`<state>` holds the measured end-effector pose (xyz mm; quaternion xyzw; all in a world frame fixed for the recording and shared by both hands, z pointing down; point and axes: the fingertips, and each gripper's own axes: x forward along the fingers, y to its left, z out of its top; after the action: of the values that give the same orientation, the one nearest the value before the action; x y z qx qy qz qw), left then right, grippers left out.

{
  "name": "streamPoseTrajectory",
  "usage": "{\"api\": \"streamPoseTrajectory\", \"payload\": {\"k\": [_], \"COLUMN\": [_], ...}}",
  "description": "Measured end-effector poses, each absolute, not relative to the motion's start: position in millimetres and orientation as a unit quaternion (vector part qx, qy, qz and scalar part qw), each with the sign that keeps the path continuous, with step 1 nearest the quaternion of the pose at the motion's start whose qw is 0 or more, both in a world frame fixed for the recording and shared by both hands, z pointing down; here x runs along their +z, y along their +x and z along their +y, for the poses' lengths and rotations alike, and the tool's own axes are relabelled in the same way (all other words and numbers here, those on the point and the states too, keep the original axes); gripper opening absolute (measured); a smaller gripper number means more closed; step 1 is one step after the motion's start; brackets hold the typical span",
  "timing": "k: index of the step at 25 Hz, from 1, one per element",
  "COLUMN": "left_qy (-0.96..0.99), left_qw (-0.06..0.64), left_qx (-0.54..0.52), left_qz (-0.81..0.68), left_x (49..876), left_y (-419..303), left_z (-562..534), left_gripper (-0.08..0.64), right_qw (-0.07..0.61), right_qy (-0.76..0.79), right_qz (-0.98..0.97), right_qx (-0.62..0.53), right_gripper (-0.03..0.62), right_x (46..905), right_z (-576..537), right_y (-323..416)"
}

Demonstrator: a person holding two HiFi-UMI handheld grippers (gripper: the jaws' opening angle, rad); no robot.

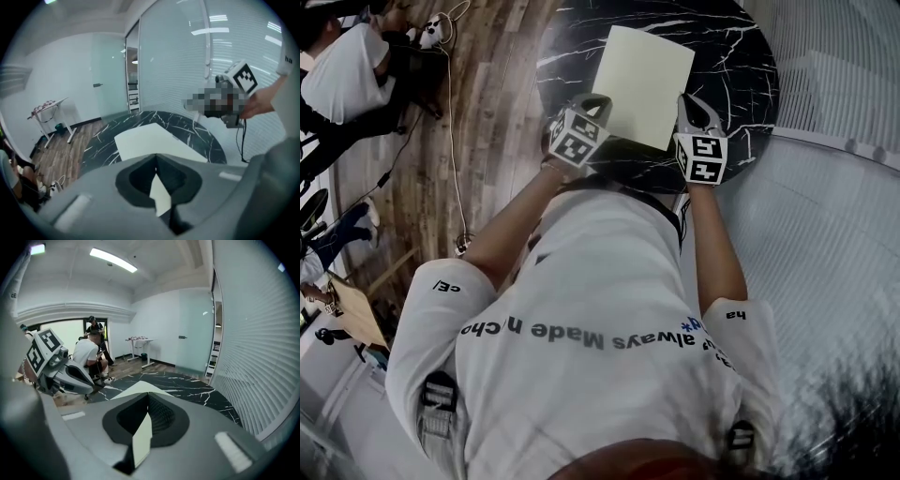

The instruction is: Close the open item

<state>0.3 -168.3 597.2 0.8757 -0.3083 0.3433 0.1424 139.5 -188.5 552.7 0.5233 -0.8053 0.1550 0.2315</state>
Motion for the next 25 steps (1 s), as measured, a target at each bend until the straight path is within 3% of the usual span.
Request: {"api": "streamPoseTrajectory", "payload": {"k": [12,25], "left_qy": [0.925,0.942], "left_qw": [0.123,0.113], "left_qx": [0.159,0.058], "left_qz": [-0.322,-0.311], "left_x": [443,345], "left_y": [18,22], "left_z": [-168,-148], "left_gripper": [0.003,0.003], "right_qw": [0.131,0.09], "right_qy": [0.517,0.505], "right_qz": [-0.837,-0.855], "right_qx": [0.122,0.079], "right_gripper": [0.002,0.003], "right_x": [417,332], "right_z": [-154,-114], "right_y": [118,103]}}
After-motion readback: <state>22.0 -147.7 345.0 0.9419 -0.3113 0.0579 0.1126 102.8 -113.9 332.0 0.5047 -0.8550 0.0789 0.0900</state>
